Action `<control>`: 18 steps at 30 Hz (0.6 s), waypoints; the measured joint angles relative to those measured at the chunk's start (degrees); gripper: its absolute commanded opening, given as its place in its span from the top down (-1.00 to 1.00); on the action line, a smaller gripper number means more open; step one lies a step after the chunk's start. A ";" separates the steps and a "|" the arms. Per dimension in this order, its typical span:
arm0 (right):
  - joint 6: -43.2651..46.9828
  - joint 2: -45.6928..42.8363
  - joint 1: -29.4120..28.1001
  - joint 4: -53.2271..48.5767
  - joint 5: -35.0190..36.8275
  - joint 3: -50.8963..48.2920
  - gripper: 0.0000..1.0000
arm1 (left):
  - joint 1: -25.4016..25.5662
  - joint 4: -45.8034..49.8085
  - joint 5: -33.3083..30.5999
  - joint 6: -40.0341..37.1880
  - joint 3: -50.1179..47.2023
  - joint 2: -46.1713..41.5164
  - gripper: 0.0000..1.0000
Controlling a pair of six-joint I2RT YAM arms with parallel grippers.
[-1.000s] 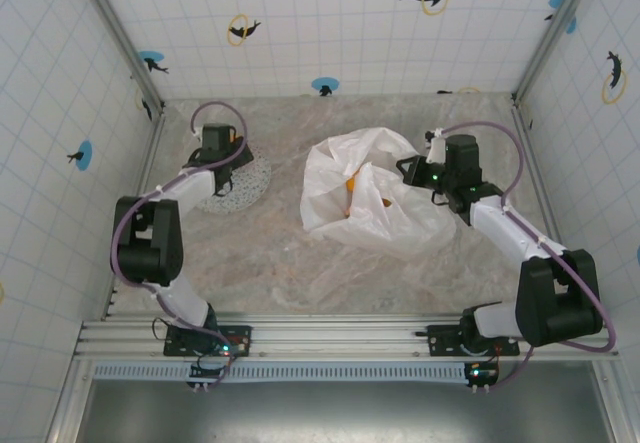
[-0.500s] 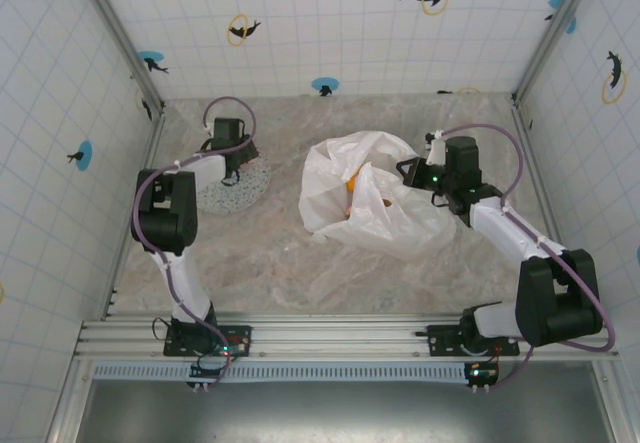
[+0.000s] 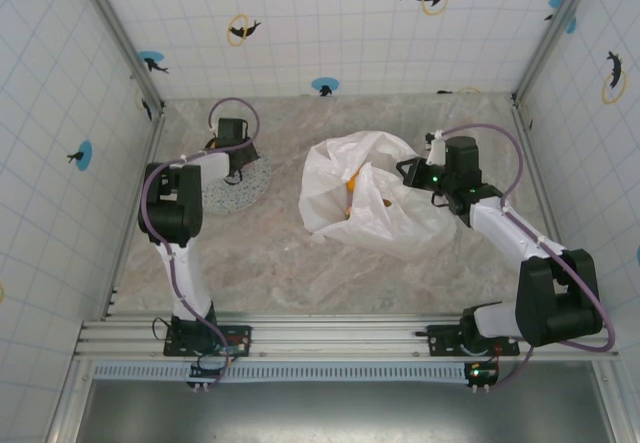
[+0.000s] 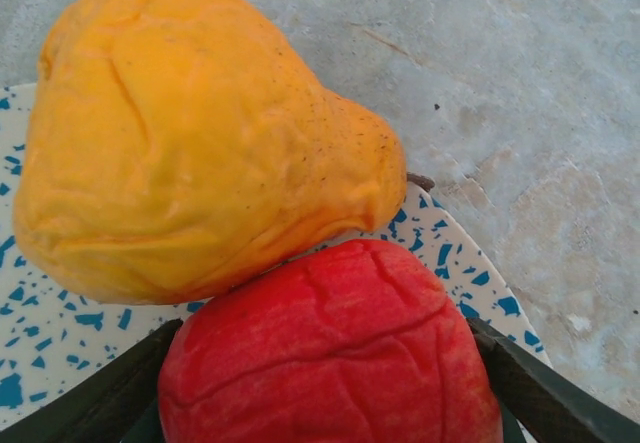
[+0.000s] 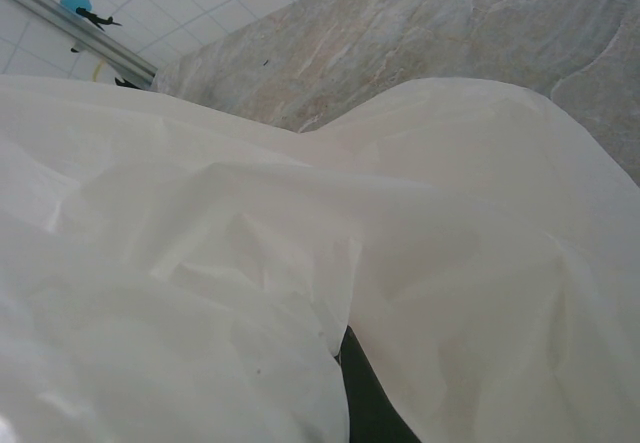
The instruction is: Place the fruits into the plastic bag
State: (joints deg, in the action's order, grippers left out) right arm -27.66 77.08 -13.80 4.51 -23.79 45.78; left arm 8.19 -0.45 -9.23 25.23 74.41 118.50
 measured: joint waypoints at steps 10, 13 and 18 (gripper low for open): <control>-0.02 -0.02 0.00 0.00 0.00 0.00 1.00 | 0.00 -2.40 2.93 0.26 -6.99 -4.66 -0.04; -0.13 0.00 0.00 0.00 0.00 0.00 1.00 | 0.02 -3.10 4.28 0.46 -13.29 -10.14 -0.02; -0.22 0.00 0.00 0.00 0.00 0.00 1.00 | 1.14 -4.11 6.01 1.38 -24.13 -23.61 -0.01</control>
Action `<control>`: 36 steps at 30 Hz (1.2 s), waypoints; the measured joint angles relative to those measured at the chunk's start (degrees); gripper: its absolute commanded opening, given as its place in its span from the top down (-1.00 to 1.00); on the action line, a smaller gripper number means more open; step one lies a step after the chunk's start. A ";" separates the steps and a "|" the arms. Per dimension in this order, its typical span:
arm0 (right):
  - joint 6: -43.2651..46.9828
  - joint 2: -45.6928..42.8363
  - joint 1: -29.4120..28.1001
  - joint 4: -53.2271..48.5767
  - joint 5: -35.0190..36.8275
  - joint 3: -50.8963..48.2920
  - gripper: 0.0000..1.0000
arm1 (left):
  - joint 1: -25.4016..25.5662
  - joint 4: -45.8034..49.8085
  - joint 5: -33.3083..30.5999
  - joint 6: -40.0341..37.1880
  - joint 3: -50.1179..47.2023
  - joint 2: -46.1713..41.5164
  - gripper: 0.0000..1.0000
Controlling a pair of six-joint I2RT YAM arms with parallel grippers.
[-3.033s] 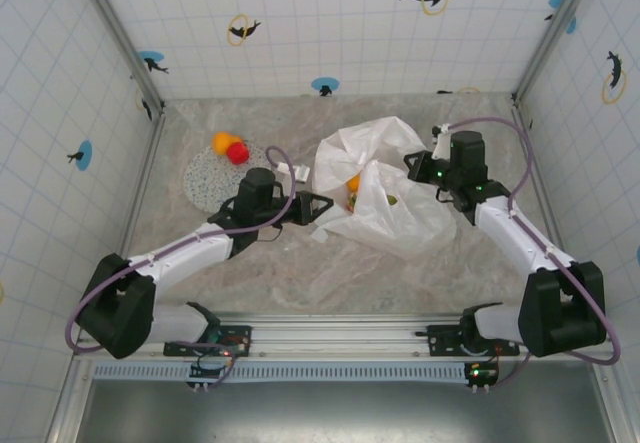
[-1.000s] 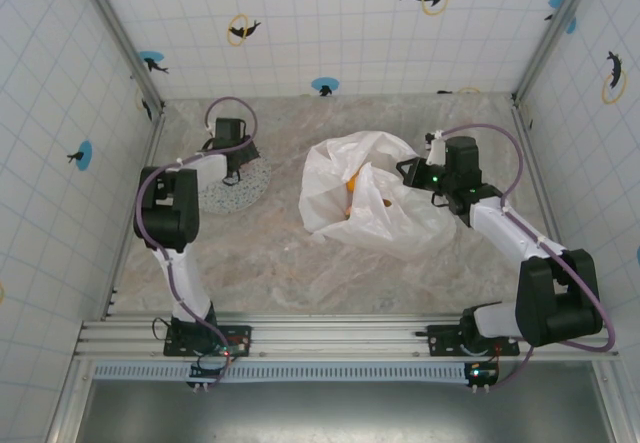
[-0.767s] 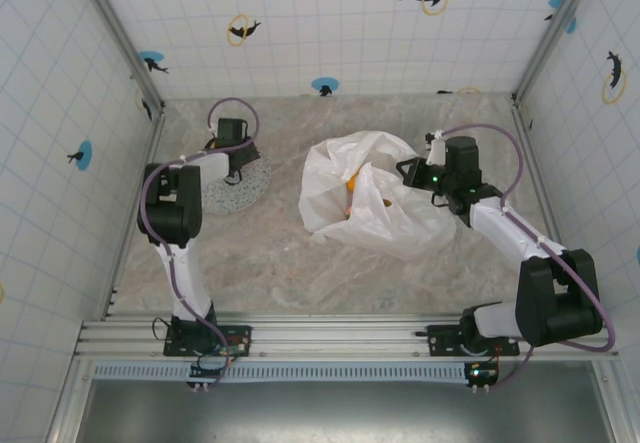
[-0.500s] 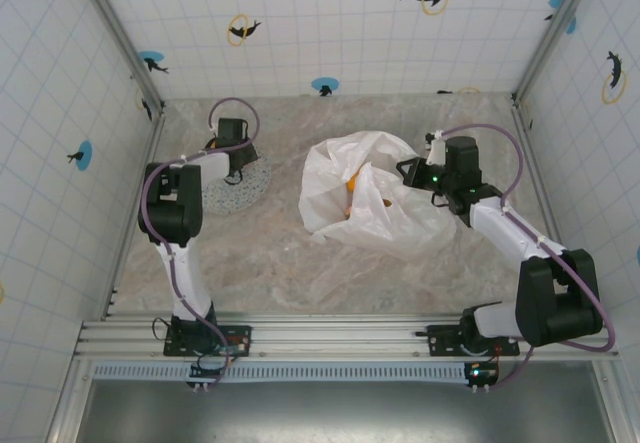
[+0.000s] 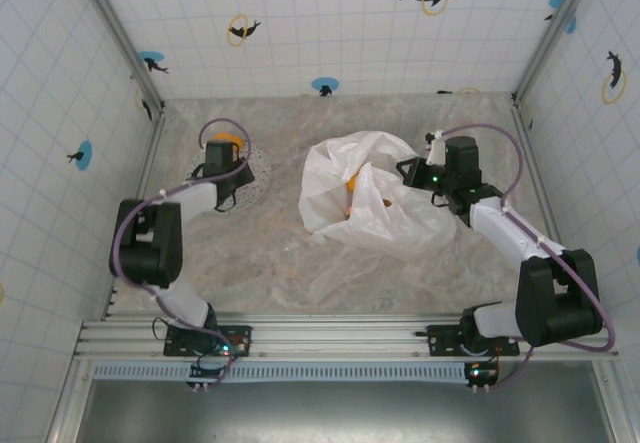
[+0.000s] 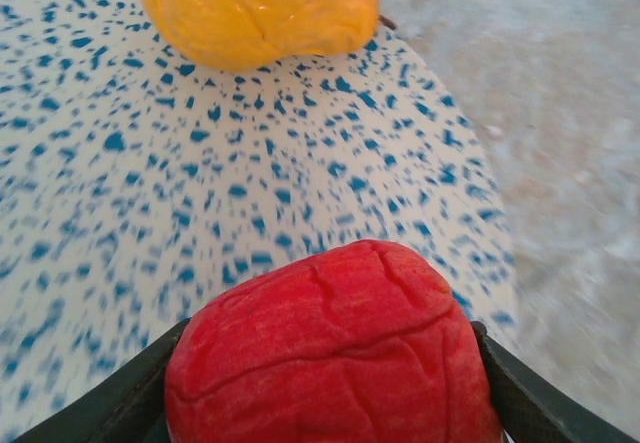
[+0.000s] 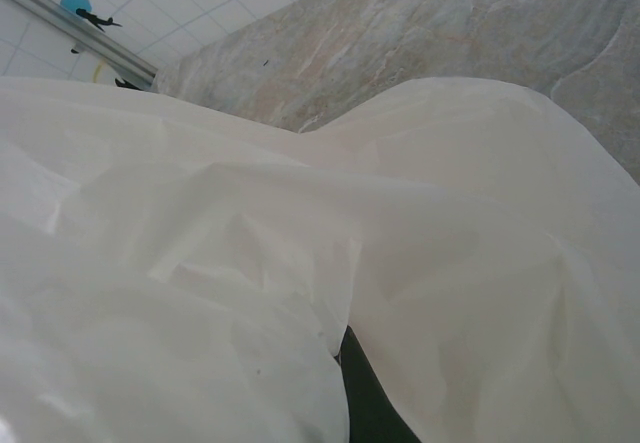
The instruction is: Place the fruits into the plastic bag
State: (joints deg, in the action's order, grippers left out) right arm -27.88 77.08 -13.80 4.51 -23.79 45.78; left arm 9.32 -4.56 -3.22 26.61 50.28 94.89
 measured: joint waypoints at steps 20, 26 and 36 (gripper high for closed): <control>-0.20 1.84 -0.52 0.09 0.13 0.02 1.00 | 25.94 0.00 19.65 0.37 -12.76 -34.77 0.03; -0.35 1.84 -1.11 0.09 0.44 0.00 1.00 | 32.24 -0.17 22.32 -1.88 -12.28 -31.04 0.03; -0.42 1.79 -1.66 -0.07 1.01 0.00 1.00 | 32.83 -1.36 21.77 -2.62 -6.29 -18.08 0.01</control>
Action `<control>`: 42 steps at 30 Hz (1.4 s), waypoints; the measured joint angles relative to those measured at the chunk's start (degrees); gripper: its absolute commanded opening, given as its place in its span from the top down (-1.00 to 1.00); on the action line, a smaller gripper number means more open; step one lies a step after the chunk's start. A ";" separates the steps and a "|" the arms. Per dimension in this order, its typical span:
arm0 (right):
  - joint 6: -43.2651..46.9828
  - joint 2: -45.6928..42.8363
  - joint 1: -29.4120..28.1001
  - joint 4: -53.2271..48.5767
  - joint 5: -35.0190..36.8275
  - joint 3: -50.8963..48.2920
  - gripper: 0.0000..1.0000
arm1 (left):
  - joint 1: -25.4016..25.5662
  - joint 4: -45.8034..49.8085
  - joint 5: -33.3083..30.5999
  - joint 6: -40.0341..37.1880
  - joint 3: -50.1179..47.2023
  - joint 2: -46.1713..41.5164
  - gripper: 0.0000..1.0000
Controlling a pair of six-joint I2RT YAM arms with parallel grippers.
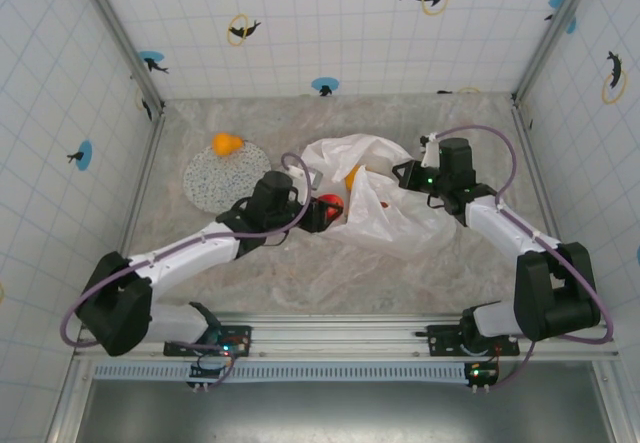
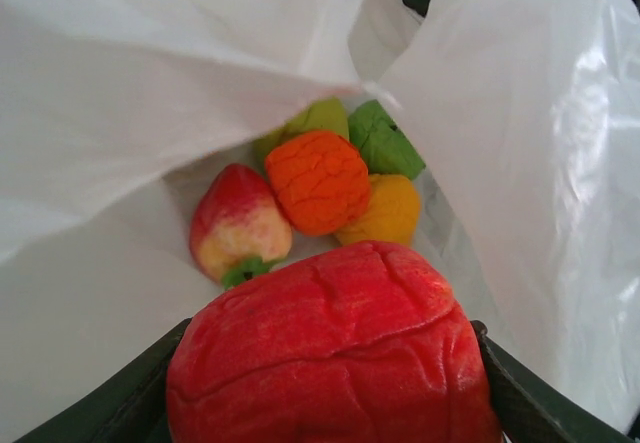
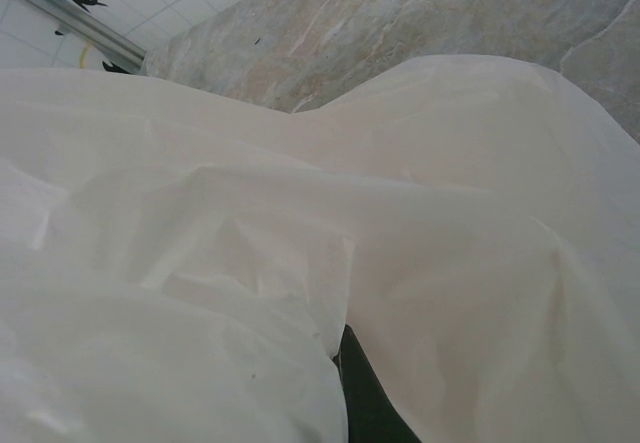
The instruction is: Place the fruits into the plastic bag
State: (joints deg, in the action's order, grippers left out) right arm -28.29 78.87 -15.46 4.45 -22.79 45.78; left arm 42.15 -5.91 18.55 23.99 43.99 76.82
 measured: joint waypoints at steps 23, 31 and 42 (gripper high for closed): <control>-0.79 -0.79 -0.33 0.07 1.49 0.00 1.00 | 0.57 -4.26 -2.23 0.50 20.28 28.02 -0.24; -0.79 -0.79 -0.33 0.07 1.95 0.00 1.00 | 0.57 -4.92 -2.86 1.01 20.61 29.24 -0.50; -0.79 -0.79 -0.33 0.09 1.95 0.00 1.00 | 0.57 -4.96 -3.21 -0.09 17.51 23.45 -0.72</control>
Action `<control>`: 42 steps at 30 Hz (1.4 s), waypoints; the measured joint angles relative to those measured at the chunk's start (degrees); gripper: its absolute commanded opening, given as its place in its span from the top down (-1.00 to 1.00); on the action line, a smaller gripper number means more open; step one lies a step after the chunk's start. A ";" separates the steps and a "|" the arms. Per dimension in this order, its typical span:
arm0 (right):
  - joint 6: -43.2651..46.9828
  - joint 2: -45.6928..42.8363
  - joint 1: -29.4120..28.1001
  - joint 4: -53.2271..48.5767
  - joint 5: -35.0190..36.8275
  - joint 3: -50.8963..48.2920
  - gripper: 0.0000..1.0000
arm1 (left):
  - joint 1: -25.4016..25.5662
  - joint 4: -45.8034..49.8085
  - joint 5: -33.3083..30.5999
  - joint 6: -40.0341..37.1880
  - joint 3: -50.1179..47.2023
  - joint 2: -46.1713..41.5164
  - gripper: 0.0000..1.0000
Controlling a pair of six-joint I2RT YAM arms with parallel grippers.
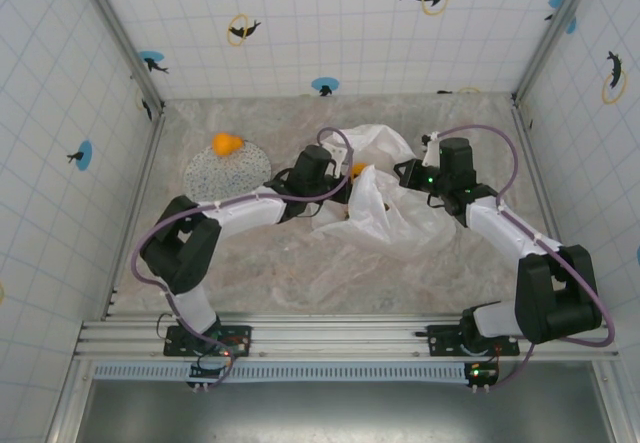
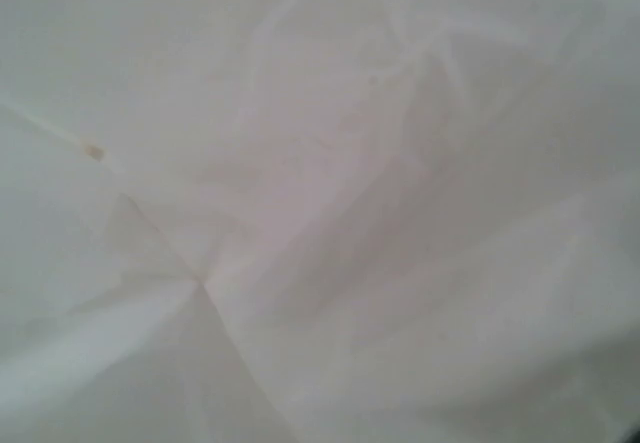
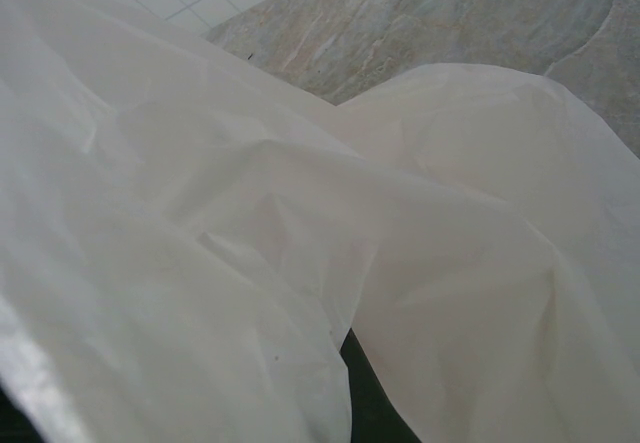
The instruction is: Place the fruits into the plastic bag
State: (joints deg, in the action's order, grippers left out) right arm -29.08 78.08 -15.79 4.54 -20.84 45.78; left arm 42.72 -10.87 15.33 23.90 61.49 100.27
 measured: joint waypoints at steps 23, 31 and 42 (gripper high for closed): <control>0.15 0.00 0.15 0.00 0.00 -0.02 1.00 | -2.34 2.73 0.92 -2.47 -14.08 -19.45 -0.51; 0.17 0.00 0.24 -0.02 0.00 -0.02 1.00 | -5.22 5.01 4.17 -2.51 -15.50 -27.04 -0.47; 0.15 0.00 0.42 0.02 -0.09 -0.02 1.00 | -12.76 7.72 -2.71 -2.16 -16.04 -38.69 -0.64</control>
State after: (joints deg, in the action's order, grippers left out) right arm -28.93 78.08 -15.38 4.56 -20.93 45.76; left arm 29.95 -3.16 12.62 21.74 45.45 61.58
